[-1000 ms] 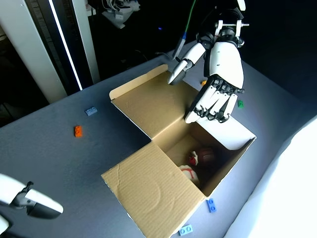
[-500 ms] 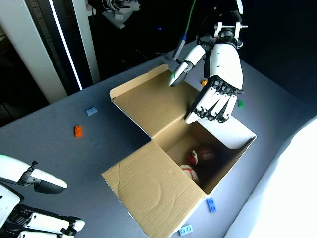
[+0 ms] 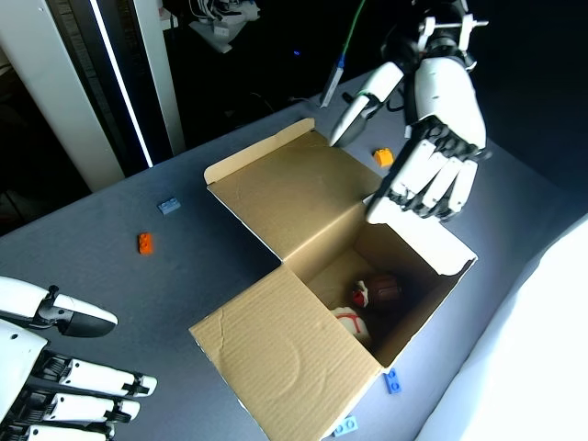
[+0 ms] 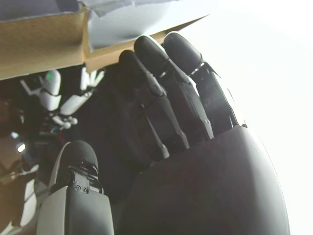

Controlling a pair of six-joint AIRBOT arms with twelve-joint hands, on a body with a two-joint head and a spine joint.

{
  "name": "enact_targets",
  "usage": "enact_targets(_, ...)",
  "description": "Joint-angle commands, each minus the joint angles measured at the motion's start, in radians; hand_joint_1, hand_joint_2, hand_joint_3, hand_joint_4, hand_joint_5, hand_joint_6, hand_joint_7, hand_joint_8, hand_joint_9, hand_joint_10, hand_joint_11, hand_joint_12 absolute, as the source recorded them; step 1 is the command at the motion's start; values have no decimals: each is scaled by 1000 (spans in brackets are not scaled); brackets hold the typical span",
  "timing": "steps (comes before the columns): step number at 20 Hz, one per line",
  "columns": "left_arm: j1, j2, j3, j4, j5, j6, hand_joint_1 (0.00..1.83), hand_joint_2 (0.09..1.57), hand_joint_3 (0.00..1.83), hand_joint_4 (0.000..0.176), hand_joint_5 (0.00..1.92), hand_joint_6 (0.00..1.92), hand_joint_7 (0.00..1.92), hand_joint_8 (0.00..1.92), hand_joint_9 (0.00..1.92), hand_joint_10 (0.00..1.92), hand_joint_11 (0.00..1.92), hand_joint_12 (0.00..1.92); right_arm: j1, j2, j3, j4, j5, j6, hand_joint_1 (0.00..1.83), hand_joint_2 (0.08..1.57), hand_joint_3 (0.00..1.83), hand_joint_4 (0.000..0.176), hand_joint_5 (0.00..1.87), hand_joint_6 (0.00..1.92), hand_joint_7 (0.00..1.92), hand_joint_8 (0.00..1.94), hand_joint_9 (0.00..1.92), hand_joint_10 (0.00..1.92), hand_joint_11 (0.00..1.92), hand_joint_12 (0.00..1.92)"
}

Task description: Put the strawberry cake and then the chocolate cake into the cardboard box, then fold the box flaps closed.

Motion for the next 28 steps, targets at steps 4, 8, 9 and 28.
enact_targets(4, -59, 32, 36, 169, -52, -150, 232, 1152, 1, 0, 841, 5, 1014, 5, 780, 681, 464, 1306, 6, -5, 8, 34, 37, -87, 173, 1369, 1, 0, 556, 463, 816, 38, 470, 1111, 97, 1840)
enact_targets(8, -68, 78, 37, 213, -3, -188, 235, 1154, 0, 0, 821, 1, 1004, 1, 760, 687, 440, 1322, 6, -34, 5, 161, -20, -296, 211, 1368, 0, 0, 530, 460, 800, 28, 456, 1094, 79, 1820)
enact_targets(9, -66, 93, 33, 212, 15, -193, 221, 1155, 0, 0, 824, 1, 1010, 3, 774, 682, 456, 1315, 6, -38, 5, 185, -20, -317, 206, 1367, 0, 0, 531, 463, 798, 26, 468, 1059, 86, 1804)
enact_targets(28, 229, 312, -86, 162, 4, -287, 168, 1160, 0, 0, 822, 0, 996, 3, 800, 566, 433, 1291, 108, -226, 51, 321, -7, -656, 234, 1337, 0, 0, 474, 323, 717, 13, 466, 887, 116, 1794)
